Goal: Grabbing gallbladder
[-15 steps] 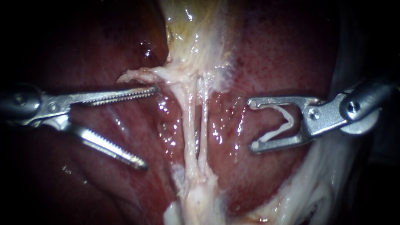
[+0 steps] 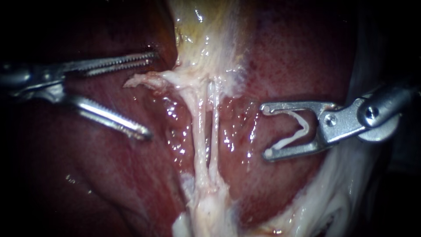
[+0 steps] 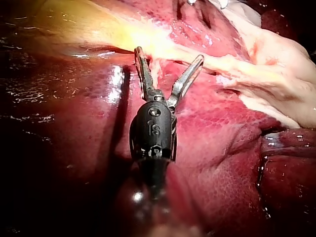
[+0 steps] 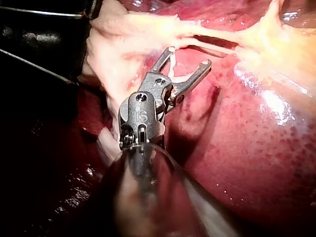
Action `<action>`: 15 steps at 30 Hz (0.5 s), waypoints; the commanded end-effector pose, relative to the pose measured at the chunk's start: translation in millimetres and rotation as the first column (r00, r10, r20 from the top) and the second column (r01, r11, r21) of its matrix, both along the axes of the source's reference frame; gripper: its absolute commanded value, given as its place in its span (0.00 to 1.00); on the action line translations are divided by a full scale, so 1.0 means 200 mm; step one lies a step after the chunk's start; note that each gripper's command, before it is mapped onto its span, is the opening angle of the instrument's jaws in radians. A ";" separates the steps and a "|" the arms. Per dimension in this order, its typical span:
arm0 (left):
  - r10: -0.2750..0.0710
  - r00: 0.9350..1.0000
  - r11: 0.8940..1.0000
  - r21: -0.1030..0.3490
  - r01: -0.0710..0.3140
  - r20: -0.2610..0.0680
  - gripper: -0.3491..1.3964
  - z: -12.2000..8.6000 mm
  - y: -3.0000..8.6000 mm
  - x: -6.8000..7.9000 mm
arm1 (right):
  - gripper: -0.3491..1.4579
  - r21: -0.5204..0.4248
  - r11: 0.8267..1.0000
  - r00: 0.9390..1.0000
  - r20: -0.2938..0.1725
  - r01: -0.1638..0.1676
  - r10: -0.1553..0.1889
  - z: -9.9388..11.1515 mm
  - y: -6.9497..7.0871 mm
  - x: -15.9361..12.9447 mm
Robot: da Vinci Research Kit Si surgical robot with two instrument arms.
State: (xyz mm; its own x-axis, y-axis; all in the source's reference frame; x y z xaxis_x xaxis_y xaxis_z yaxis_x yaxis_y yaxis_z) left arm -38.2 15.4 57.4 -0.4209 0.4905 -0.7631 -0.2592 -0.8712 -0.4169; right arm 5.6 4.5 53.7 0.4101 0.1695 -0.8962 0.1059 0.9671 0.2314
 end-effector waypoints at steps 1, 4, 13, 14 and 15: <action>0.002 1.000 1.000 0.000 -0.002 -0.002 0.87 0.004 0.001 0.000 | 0.47 0.000 1.000 1.000 0.000 0.000 0.000 0.000 0.000 0.000; 0.002 1.000 1.000 0.004 -0.001 -0.012 0.79 0.013 0.004 -0.001 | 0.47 0.000 1.000 1.000 0.000 0.000 0.000 0.000 0.000 0.000; -0.013 0.998 0.996 0.093 0.020 -0.066 0.31 0.027 0.001 0.001 | 0.47 0.000 1.000 1.000 0.000 0.000 0.000 0.000 0.000 0.000; -0.016 0.998 0.995 0.098 0.022 -0.066 0.32 0.026 0.000 0.001 | 0.47 0.000 1.000 1.000 0.000 0.000 0.000 0.000 0.000 0.000; -0.017 0.997 0.994 0.110 0.025 -0.070 0.32 0.026 0.000 0.002 | 0.47 0.000 1.000 1.000 0.000 0.000 0.000 0.000 0.000 0.000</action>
State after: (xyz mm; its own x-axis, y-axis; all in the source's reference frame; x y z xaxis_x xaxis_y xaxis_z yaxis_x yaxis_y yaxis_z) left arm -37.6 15.5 62.6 -0.4563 0.5882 -0.6677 -0.3124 -0.8085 -0.4988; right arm 5.7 4.5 53.6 0.4100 0.1697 -0.8961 0.1055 0.9671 0.2315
